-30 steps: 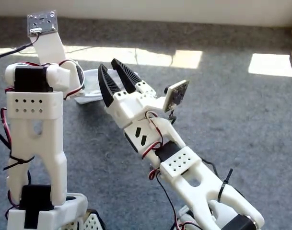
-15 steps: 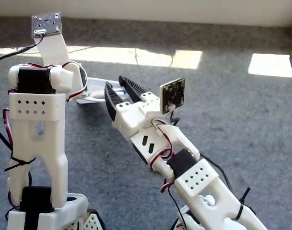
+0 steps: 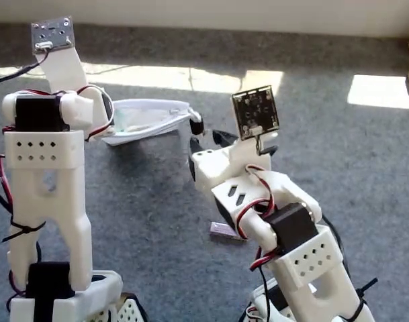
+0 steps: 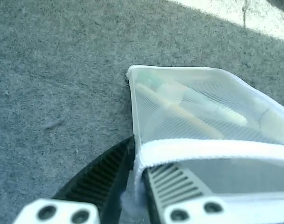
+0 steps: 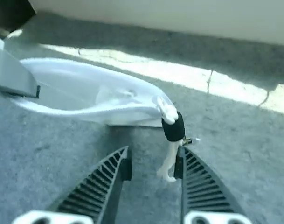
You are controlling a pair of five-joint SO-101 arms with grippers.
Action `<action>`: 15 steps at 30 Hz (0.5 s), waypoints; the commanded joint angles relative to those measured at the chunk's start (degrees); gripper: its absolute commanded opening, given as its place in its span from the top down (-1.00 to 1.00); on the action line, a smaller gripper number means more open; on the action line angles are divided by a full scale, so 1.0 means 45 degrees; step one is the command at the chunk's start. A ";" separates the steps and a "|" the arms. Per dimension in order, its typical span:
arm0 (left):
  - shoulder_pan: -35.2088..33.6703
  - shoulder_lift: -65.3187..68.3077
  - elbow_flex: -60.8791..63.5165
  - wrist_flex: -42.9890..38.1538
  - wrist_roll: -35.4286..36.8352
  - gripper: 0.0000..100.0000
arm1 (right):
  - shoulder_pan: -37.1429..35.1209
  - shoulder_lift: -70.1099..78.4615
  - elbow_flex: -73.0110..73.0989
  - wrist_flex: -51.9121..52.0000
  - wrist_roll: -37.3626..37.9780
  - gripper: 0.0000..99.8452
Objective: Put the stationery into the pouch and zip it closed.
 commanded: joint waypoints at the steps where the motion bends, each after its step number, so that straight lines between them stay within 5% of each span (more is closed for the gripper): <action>1: -0.0225 -0.0127 0.0107 -0.0274 -0.0039 0.99 | 0.0166 0.0205 -0.0850 0.1592 0.1426 0.70; 15: -0.0244 -0.0107 0.0107 -0.0274 -0.0039 0.99 | 0.0147 0.0264 0.2022 0.3780 0.5626 0.69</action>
